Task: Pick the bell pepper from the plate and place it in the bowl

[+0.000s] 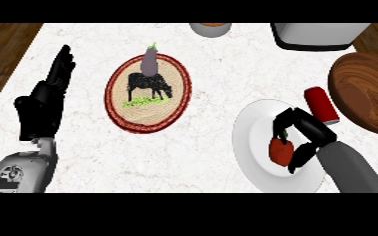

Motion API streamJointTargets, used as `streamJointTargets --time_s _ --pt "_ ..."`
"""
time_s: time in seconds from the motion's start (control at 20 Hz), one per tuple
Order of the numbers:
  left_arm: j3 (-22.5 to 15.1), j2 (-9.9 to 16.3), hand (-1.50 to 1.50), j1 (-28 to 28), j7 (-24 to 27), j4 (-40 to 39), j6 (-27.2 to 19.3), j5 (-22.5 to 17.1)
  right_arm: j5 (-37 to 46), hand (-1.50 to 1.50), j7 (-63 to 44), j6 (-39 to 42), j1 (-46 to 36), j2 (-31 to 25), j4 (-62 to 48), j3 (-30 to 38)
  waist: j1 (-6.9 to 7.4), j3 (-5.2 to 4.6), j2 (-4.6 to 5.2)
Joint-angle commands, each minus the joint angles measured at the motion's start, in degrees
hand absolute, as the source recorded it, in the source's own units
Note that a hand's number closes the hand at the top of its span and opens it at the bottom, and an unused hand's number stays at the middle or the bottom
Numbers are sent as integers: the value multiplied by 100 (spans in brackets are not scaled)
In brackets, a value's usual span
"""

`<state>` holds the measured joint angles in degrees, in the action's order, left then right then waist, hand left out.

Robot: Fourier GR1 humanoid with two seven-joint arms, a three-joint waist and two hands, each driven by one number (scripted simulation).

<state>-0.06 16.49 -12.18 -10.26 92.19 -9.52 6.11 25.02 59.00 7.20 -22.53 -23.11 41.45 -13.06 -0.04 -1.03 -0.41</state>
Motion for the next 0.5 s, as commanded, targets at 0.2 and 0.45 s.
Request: streamJointTargets --time_s 0.2,0.45 --pt "-34 -145 0 -59 -119 -1 -113 139 -58 150 -1844 -556 -184 584 373 303 -6 95 26" --pt "-50 -32 0 67 -31 18 85 46 449 150 -4537 -1614 -531 1129 -107 405 148 22 -23"
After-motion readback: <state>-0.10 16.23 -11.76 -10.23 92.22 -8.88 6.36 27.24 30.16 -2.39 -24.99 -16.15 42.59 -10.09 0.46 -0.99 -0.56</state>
